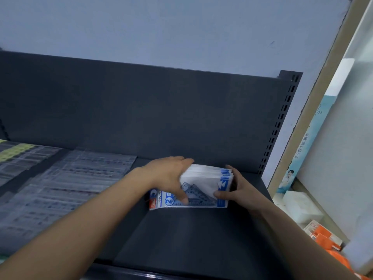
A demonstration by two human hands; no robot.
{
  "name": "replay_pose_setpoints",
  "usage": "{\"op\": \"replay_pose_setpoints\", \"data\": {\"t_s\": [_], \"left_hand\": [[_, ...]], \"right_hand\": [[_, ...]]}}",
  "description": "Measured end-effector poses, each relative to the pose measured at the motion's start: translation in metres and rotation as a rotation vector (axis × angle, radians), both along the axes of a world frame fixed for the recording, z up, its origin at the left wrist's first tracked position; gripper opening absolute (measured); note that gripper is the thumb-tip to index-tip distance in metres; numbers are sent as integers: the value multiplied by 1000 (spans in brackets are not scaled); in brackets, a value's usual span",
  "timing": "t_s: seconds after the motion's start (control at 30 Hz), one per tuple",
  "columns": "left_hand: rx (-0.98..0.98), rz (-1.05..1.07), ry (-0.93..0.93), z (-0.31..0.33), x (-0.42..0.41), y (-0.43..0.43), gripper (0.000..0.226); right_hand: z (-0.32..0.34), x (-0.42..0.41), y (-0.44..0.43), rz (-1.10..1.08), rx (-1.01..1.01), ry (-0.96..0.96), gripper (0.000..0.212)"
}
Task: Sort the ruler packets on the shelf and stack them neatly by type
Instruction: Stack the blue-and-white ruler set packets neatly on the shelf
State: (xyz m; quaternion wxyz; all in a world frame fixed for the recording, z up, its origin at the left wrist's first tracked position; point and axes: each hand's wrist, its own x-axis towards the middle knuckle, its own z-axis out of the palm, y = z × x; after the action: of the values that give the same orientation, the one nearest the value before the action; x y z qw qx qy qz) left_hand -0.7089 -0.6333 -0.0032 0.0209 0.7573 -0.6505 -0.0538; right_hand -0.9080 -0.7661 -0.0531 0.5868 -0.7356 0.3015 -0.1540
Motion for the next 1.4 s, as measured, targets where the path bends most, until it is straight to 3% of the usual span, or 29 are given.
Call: {"op": "replay_pose_setpoints", "data": {"t_s": [0.23, 0.43, 0.6, 0.67, 0.73, 0.8, 0.83, 0.93, 1.0, 1.1, 1.2, 1.3, 1.4], "left_hand": [[-55, 91, 282, -2, 24, -8, 71], [-31, 110, 322, -5, 33, -30, 75], [128, 111, 361, -5, 36, -38, 67], [159, 110, 427, -6, 33, -37, 73], [158, 110, 468, -7, 33, -36, 100], [145, 141, 423, -9, 33, -36, 136], [116, 167, 389, -11, 33, -35, 142], [1, 233, 397, -21, 33, -32, 136], [-46, 253, 422, -27, 32, -30, 129], [-31, 237, 468, -30, 32, -27, 121], [-7, 220, 522, -35, 38, -23, 139], [-25, 221, 608, -41, 37, -16, 140], [2, 226, 497, -32, 30, -9, 129]], "right_hand": [[-2, 0, -3, -52, -99, 38, 61], [-3, 2, -11, -120, -108, 60, 74], [-3, 7, -6, -122, -166, 153, 64], [-8, 6, -7, -133, -241, 239, 59], [-13, 5, -14, -116, -296, 277, 51], [-9, 2, -12, -94, -309, 282, 57], [-7, -1, -10, -77, -305, 290, 64], [2, -7, -2, -1, -276, 291, 101], [4, -9, -3, 1, -242, 281, 113], [7, -6, -5, -11, -185, 234, 112], [8, -4, -8, -32, -165, 198, 112], [8, -3, -9, -25, -184, 187, 112], [7, -2, -8, -25, -222, 218, 112]]}}
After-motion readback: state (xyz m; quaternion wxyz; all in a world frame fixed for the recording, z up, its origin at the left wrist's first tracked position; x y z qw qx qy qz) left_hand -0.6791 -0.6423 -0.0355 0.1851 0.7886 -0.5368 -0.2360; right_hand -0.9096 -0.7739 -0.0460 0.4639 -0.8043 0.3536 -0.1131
